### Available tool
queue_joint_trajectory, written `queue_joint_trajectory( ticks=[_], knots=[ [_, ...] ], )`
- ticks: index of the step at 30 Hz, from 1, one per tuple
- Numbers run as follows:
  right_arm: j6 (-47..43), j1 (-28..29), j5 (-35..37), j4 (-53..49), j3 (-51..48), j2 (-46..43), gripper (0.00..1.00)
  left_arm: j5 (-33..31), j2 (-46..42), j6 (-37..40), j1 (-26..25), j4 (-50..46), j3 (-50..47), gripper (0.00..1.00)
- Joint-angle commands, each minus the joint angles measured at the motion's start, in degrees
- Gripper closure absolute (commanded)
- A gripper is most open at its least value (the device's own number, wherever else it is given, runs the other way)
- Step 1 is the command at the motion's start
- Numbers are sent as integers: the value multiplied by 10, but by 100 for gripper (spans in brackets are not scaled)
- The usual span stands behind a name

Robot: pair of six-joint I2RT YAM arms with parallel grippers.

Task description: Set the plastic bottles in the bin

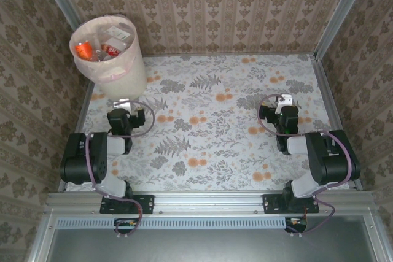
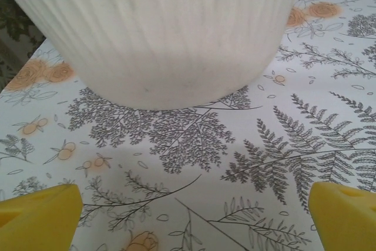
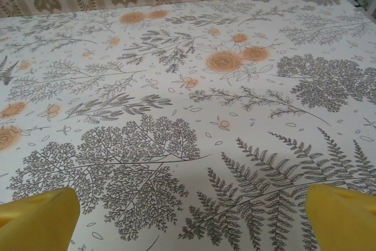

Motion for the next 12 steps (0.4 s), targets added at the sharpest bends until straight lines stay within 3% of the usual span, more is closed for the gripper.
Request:
queue_joint_trajectory(
  ticks=[1,12],
  knots=[
    [-8,1,18,10,9,0,0,-30,-2,15,-3,45,8,0],
    [-9,1,17,8,9,0,0,-30,-4,12,-3,38,9,0]
  ],
)
